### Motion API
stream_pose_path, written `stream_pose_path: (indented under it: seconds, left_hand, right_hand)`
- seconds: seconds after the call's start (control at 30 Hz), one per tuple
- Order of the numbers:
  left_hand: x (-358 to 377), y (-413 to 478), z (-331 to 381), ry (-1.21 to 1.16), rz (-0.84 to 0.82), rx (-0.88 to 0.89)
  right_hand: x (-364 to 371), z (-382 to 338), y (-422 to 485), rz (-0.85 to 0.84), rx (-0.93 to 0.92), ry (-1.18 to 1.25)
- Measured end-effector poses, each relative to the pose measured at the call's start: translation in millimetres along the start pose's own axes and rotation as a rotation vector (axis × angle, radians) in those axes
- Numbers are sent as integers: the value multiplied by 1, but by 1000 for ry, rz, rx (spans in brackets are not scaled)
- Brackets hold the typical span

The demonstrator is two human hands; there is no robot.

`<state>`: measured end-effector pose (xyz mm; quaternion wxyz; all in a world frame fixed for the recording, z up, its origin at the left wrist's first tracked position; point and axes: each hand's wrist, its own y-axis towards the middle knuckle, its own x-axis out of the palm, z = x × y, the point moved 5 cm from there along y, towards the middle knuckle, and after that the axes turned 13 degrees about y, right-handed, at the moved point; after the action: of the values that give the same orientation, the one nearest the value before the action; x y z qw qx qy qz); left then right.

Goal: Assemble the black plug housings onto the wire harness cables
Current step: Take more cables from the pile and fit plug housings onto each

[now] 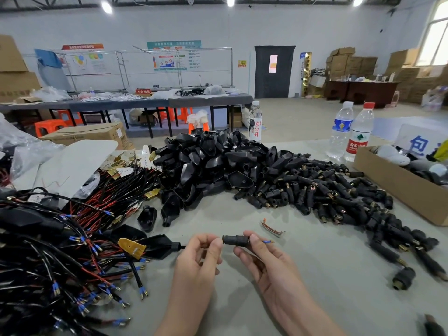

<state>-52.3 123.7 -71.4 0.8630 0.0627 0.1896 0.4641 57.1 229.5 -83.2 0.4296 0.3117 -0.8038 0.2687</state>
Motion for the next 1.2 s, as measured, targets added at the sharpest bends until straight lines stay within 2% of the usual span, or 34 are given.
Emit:
stream_pose_path:
  seconds: [0.43, 0.67, 0.87, 1.03, 1.2]
  left_hand:
    - [-4, -3, 7, 8, 22, 28]
    - [-1, 0, 1, 42, -17, 17]
    - [5, -4, 8, 31, -64, 74]
    - [10, -6, 11, 128, -131, 133]
    - [13, -8, 9, 247, -103, 157]
  right_hand:
    - [-3, -3, 2, 31, -24, 59]
    - [3, -2, -1, 7, -8, -18]
    - [2, -7, -1, 13, -48, -18]
    - [1, -15, 0, 4, -100, -33]
    - [-1, -21, -1, -13, -147, -150]
